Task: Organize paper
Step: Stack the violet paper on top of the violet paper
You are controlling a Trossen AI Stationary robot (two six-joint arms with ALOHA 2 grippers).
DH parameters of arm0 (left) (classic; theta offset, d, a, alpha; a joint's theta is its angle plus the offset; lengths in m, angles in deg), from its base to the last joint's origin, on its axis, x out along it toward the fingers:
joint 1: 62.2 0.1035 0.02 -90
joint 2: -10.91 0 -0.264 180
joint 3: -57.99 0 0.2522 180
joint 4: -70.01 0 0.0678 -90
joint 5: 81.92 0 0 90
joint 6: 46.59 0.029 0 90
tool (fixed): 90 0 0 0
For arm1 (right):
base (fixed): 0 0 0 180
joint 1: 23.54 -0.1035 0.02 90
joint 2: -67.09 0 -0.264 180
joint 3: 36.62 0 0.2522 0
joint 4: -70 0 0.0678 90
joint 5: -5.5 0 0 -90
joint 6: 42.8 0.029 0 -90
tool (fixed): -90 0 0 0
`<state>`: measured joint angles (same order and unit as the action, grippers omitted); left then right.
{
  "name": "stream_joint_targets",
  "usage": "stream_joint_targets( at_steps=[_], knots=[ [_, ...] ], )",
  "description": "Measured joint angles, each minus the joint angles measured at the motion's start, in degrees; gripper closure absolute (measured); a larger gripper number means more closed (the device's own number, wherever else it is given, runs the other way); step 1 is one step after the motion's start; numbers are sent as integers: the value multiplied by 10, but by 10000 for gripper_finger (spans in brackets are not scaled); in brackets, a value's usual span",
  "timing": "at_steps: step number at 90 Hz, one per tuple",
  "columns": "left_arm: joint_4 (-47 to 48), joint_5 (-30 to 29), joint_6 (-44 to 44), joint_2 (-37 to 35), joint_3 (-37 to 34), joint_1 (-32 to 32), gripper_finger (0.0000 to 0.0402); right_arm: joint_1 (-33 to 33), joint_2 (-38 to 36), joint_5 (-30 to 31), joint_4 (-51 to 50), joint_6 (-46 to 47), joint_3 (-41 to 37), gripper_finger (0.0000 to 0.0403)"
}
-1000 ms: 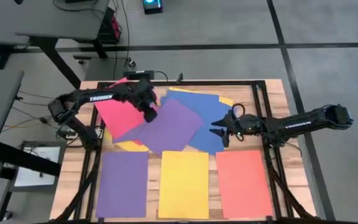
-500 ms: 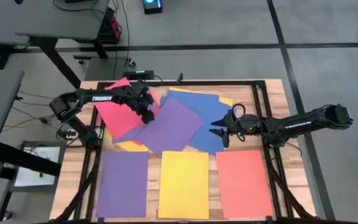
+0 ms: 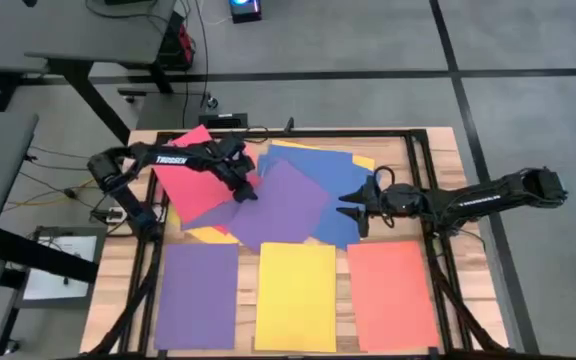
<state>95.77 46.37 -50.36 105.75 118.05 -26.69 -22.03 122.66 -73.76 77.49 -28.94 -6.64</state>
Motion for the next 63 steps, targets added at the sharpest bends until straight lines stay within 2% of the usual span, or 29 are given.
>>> stream_joint_targets(
  at_steps=[22, 35, 50, 57, 63],
  knots=[
    [-19, -61, 0, 14, 0, -35, 247, 0, 0, 0, 2, -2, 0, 243],
    [-48, -52, -12, 53, 2, -43, 247, 0, 0, 0, 3, -2, 0, 243],
    [-81, -9, -17, 73, 2, -45, 248, 0, 0, 0, 3, -3, 0, 243],
    [-86, -11, -14, 73, 2, -46, 262, 0, 0, 0, 3, -3, 0, 243],
    [-85, -21, -10, 73, 2, -46, 289, 0, 0, 0, 3, -4, 0, 243]
  ],
)
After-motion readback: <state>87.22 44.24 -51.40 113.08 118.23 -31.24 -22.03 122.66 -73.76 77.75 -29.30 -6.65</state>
